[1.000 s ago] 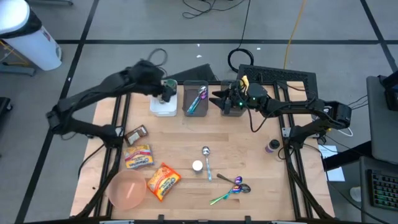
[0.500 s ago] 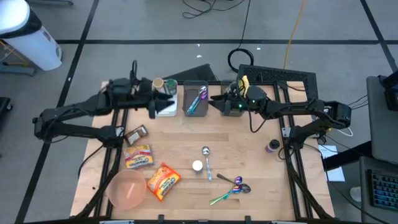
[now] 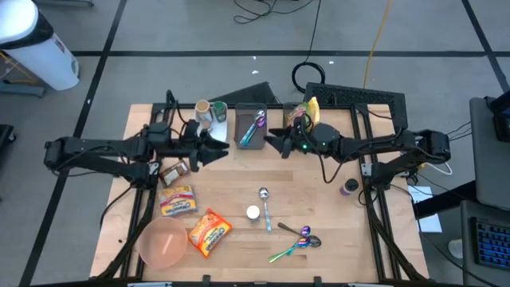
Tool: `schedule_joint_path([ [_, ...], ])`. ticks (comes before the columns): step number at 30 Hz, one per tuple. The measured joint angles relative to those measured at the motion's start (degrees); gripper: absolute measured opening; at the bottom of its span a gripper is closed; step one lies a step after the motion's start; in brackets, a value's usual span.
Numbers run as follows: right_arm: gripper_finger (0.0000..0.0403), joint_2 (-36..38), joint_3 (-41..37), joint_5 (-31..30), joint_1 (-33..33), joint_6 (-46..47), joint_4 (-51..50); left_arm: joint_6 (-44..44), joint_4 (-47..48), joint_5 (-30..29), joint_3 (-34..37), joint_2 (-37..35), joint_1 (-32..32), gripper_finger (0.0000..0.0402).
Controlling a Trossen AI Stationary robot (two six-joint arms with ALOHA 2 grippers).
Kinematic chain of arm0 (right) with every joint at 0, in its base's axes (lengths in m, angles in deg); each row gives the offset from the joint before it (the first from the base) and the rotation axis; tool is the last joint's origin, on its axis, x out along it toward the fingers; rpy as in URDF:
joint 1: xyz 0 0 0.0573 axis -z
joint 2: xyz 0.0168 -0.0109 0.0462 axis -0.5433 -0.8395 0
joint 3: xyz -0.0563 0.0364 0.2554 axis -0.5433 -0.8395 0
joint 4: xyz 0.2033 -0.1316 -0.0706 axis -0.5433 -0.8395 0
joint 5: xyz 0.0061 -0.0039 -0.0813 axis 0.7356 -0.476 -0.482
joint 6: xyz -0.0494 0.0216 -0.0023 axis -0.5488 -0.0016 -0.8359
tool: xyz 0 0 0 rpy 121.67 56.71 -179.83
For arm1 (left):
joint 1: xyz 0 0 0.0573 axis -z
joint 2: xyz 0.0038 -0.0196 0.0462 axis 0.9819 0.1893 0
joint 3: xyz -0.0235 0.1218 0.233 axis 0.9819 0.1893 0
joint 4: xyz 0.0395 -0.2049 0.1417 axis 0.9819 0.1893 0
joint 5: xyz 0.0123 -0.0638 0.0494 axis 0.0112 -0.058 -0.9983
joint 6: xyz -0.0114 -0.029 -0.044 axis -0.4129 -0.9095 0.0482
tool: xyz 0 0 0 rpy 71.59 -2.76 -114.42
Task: Pick & Place Food Item
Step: Put the orange seasoning bag into the white bin
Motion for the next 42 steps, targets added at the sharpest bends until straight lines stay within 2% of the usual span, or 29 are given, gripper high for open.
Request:
schedule_joint_path([
  [13,0.0293,0.00,0.00,0.28,-1.12,1.86,0.44,-0.39,-4.00,-0.11,0.01,1.16,1.50,0.0225],
  [22,0.0293,0.00,0.00,0.21,-2.92,0.70,0.25,2.78,-12.24,-1.80,-0.02,1.15,1.45,0.0225],
  [25,0.0293,0.00,0.00,0.21,-3.10,0.33,0.16,1.52,-12.48,-3.19,-0.02,1.14,1.17,0.0225],
  [37,0.0293,0.00,0.00,0.19,-3.10,2.29,2.58,1.30,-10.13,-2.76,-0.02,1.14,-0.97,0.0225],
  [42,0.0293,0.00,0.00,0.19,-3.10,1.98,2.61,0.82,-10.21,-0.46,-0.02,1.14,-3.18,0.0226],
])
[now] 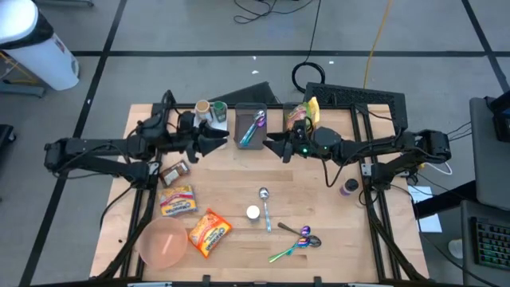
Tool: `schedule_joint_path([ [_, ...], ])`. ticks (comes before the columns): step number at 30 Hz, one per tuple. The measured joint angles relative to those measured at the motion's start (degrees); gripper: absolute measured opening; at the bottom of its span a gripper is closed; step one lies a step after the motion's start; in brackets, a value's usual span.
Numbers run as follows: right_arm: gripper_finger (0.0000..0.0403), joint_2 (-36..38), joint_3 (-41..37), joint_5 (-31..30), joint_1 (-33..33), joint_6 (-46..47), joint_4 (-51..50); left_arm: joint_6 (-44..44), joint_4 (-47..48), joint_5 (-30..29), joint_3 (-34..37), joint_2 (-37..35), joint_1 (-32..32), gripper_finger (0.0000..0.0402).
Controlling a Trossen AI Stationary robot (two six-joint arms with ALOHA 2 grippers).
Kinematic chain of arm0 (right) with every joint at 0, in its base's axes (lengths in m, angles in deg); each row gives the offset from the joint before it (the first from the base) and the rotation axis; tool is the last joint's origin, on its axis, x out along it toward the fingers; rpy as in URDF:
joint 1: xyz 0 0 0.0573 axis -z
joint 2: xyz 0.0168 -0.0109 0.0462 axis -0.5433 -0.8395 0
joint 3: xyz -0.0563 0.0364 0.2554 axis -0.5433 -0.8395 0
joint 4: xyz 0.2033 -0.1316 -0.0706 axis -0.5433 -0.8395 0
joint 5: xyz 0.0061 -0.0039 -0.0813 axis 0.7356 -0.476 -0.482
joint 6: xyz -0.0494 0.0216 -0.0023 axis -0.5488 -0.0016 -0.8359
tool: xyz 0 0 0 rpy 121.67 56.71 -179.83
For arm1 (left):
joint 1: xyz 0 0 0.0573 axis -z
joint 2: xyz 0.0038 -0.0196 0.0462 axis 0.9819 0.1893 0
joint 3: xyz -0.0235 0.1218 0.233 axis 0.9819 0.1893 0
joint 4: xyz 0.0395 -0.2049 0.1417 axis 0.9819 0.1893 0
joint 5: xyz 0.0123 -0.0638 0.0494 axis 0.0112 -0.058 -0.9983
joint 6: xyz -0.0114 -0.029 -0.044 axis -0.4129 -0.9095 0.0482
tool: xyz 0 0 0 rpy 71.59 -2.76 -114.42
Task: Pick & Place Food Item
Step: Put the orange seasoning bag into the white bin
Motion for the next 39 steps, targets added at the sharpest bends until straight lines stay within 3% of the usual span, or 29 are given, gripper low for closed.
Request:
schedule_joint_path([
  [5,0.0293,0.00,0.00,0.00,0.00,-0.06,0.00,-1.44,0.04,4.75,0.00,0.00,-2.27,0.0229],
  [11,0.0293,0.00,0.00,0.00,0.04,-0.71,0.00,-2.54,0.13,8.19,0.00,0.00,-4.38,0.0259],
  [14,0.0293,0.00,0.00,0.00,0.13,-0.71,-0.09,-1.41,0.33,12.59,0.00,0.00,-4.97,0.0270],
  [17,0.0293,0.00,0.00,0.00,0.13,-0.71,-0.87,-0.73,4.90,14.02,-0.95,0.00,-4.94,0.0266],
  [21,0.0293,0.00,0.00,0.02,0.13,-0.71,-1.13,4.81,17.65,14.03,-4.48,0.00,-4.69,0.0250],
  [28,0.0293,0.00,0.00,0.12,0.13,-0.71,-1.56,17.04,51.04,13.31,-14.69,0.00,-4.40,0.0229],
  [35,0.0293,0.00,0.00,0.17,0.16,-0.72,-3.69,19.56,81.35,0.66,-20.66,-0.53,-4.40,0.0227],
  [39,0.0293,0.00,0.00,0.13,0.17,-2.56,-3.65,15.69,90.01,-2.11,-20.98,-0.94,-4.38,0.0227],
])
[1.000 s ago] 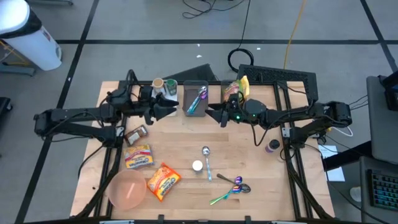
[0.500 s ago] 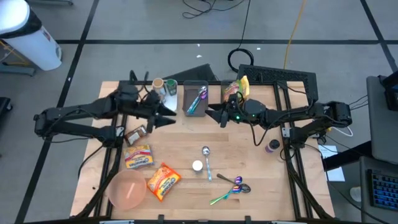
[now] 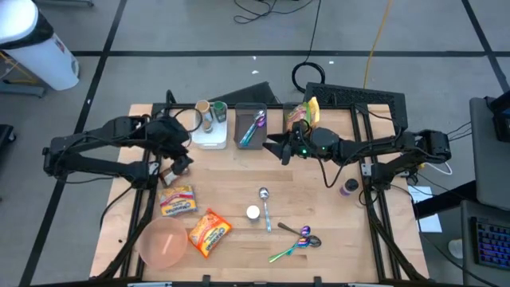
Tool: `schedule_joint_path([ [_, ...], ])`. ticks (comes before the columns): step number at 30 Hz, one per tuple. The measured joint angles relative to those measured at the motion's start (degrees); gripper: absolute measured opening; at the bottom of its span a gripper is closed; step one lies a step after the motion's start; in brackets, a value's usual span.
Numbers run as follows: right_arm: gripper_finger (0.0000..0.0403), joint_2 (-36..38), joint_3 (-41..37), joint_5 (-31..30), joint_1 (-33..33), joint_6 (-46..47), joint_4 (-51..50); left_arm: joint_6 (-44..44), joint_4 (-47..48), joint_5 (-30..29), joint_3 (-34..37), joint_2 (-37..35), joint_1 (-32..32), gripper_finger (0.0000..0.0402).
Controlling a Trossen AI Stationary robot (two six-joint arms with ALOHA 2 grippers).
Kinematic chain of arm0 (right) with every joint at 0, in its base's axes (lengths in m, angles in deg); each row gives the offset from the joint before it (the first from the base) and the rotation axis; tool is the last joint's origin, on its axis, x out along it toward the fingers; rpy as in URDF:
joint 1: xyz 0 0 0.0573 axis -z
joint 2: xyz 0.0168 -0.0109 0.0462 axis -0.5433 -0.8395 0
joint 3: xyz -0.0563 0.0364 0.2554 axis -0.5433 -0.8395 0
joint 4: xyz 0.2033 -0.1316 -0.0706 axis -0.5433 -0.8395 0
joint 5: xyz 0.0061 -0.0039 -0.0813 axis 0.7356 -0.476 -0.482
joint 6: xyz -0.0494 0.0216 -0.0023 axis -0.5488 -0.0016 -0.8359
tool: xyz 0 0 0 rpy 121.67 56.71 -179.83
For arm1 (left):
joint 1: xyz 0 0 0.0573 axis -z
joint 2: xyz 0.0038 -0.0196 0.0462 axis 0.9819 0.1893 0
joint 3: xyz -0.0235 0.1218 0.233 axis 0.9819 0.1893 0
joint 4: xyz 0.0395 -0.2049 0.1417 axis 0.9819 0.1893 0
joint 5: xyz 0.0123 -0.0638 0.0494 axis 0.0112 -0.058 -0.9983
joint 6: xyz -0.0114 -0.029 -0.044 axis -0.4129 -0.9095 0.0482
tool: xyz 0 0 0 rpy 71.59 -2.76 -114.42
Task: Pick & Place Food Item
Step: Put the orange seasoning bag into the white bin
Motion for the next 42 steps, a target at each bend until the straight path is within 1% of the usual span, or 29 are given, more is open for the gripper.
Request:
schedule_joint_path([
  [4,0.0293,0.00,0.00,-0.03,0.00,-2.11,-0.04,-2.35,4.18,-0.71,0.73,-0.62,0.00,0.0227],
  [9,0.0293,0.00,0.00,-0.07,0.00,-4.65,-0.36,-7.53,9.59,-5.97,3.46,-1.70,0.03,0.0227],
  [11,0.0293,0.00,0.00,-0.07,0.09,-5.79,-0.55,-9.96,11.50,-7.13,4.88,-1.81,0.03,0.0227],
  [15,0.0293,0.00,0.00,0.10,1.10,-6.96,-1.08,-12.64,11.80,-7.61,8.97,-1.70,0.05,0.0227],
  [18,0.0293,0.01,0.00,0.16,2.44,-6.98,-1.92,-14.48,11.78,-7.58,12.89,-0.33,0.47,0.0227],
  [21,0.0293,0.00,-0.02,2.74,4.02,-6.60,-2.81,-16.35,11.41,-6.93,16.19,1.74,1.66,0.0227],
  [24,0.0293,0.00,-0.02,6.24,5.46,-6.09,-3.32,-16.41,10.31,-8.26,16.01,4.75,2.90,0.0224],
  [26,0.0293,0.00,-0.02,7.54,6.33,-5.41,-3.45,-16.39,9.60,-9.39,15.87,6.84,2.89,0.0221],
  [35,0.0293,0.00,-0.02,7.56,7.13,-5.08,-3.32,-16.97,4.95,-6.37,15.96,15.86,3.18,0.0213],
  [42,0.0293,0.00,-0.02,7.57,7.10,-5.13,-3.82,-20.38,4.78,-6.12,15.96,23.44,6.31,0.0213],
])
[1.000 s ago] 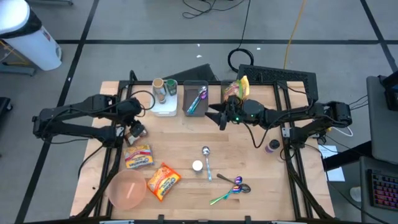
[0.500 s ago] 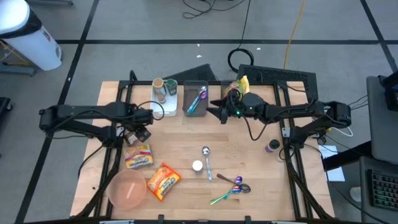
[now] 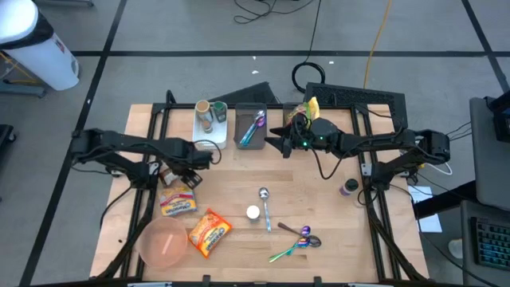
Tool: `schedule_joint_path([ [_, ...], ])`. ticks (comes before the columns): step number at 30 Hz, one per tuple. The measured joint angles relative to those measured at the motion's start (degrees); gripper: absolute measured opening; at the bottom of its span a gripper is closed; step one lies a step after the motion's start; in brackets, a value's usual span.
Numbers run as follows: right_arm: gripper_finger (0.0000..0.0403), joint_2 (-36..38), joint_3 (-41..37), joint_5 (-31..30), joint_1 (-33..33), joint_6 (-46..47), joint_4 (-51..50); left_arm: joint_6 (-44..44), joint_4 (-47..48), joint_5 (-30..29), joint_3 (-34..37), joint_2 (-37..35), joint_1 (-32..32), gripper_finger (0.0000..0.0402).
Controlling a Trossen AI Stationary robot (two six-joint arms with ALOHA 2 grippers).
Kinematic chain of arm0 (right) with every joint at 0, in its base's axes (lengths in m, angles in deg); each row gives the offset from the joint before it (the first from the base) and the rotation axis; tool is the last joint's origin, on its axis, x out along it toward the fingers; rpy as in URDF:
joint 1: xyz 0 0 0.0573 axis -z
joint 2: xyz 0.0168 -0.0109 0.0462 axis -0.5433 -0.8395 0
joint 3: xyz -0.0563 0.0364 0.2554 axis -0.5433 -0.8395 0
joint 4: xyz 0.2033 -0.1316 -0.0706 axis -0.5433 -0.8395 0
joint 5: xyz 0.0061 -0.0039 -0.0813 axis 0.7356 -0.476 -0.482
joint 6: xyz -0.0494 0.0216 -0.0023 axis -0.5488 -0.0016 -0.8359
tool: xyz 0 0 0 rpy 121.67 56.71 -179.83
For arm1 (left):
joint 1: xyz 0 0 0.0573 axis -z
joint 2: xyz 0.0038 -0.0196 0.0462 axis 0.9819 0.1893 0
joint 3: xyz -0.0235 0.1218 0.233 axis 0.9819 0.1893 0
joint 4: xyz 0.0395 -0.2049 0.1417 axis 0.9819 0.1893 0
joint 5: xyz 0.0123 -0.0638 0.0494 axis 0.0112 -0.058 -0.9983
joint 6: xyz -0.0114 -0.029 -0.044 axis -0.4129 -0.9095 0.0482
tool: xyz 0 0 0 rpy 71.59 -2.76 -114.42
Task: Pick & Place Food Item
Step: Put the orange seasoning bag into the white bin
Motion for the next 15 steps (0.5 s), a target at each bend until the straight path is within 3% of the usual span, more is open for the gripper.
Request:
schedule_joint_path([
  [7,0.0293,0.01,0.00,-0.08,0.00,-0.02,-0.13,-0.32,-2.60,0.18,0.02,5.76,3.34,0.0213],
  [15,0.0293,0.00,0.00,-0.10,0.00,0.05,-0.35,-1.04,-6.06,-0.29,0.02,7.56,4.64,0.0213],
])
